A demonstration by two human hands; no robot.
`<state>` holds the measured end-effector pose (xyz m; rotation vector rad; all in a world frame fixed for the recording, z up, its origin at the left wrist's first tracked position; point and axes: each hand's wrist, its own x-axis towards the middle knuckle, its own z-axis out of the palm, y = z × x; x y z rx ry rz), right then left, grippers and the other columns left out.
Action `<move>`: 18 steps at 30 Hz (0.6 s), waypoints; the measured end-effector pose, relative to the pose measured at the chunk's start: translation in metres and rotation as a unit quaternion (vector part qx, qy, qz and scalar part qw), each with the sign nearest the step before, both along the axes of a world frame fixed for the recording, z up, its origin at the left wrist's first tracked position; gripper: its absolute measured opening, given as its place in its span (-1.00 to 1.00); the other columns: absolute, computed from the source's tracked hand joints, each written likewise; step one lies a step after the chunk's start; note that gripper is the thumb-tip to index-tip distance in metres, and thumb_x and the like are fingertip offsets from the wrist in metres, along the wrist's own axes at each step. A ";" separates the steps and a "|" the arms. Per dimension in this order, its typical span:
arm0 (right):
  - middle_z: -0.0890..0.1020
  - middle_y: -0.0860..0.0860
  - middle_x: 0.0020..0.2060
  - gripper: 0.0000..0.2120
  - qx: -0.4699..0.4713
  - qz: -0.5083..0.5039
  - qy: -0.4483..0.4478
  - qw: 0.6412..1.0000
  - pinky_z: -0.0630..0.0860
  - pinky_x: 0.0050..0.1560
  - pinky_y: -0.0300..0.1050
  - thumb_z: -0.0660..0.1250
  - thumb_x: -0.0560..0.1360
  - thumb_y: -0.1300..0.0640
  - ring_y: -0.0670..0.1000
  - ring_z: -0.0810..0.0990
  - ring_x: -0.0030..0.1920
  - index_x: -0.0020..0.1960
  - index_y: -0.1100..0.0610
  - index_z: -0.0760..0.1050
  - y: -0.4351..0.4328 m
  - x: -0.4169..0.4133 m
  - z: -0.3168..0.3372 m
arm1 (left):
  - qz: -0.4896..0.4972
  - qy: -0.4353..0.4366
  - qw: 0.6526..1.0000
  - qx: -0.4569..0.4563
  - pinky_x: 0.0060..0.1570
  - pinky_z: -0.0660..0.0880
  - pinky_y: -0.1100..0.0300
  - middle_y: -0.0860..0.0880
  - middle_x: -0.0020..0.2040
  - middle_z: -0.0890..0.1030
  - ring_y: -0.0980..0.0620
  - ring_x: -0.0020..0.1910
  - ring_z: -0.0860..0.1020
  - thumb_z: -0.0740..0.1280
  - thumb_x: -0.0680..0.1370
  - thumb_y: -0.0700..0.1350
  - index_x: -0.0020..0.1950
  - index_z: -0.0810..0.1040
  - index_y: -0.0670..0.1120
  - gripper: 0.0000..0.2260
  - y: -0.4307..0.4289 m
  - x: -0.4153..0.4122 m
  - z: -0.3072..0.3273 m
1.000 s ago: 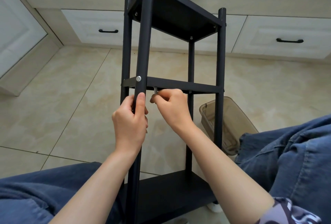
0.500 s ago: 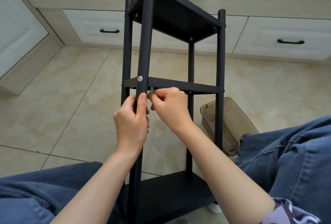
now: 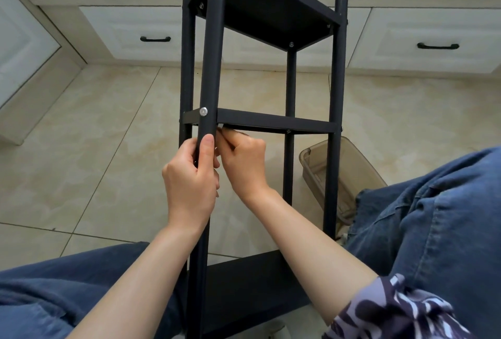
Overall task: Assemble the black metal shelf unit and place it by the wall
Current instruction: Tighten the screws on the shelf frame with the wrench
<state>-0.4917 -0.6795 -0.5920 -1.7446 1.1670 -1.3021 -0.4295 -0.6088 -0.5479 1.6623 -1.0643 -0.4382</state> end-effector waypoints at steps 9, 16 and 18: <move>0.66 0.04 -0.35 -0.76 -0.001 0.018 0.046 0.999 0.35 -0.31 -0.32 0.31 0.58 0.20 -0.09 0.49 -0.39 -0.20 0.25 0.64 0.001 -0.009 -0.007 | -0.015 0.014 1.000 0.005 -0.51 0.41 0.21 -0.04 -0.47 0.50 0.04 -0.56 0.47 0.33 0.63 0.04 -0.19 0.52 -0.10 -0.72 0.000 0.004 0.000; 0.58 0.05 -0.40 -0.75 -0.015 -0.008 0.066 0.998 0.45 -0.33 0.08 0.26 0.56 0.16 0.05 0.52 -0.39 -0.23 0.25 0.58 0.007 -0.055 -0.022 | -0.010 -0.003 1.000 0.011 -0.48 0.44 0.14 -0.09 -0.48 0.49 0.06 -0.56 0.45 0.43 0.57 0.03 -0.16 0.53 -0.09 -0.77 -0.001 0.007 -0.003; 0.50 -0.01 -0.44 -0.75 -0.021 -0.022 0.016 0.999 0.35 -0.37 -0.04 0.27 0.57 0.23 -0.04 0.44 -0.41 -0.28 0.24 0.50 0.007 -0.063 -0.003 | -0.008 -0.001 1.000 0.010 -0.48 0.47 0.07 -0.05 -0.50 0.48 0.04 -0.57 0.45 0.43 0.58 0.01 -0.18 0.52 -0.04 -0.79 -0.001 0.008 -0.003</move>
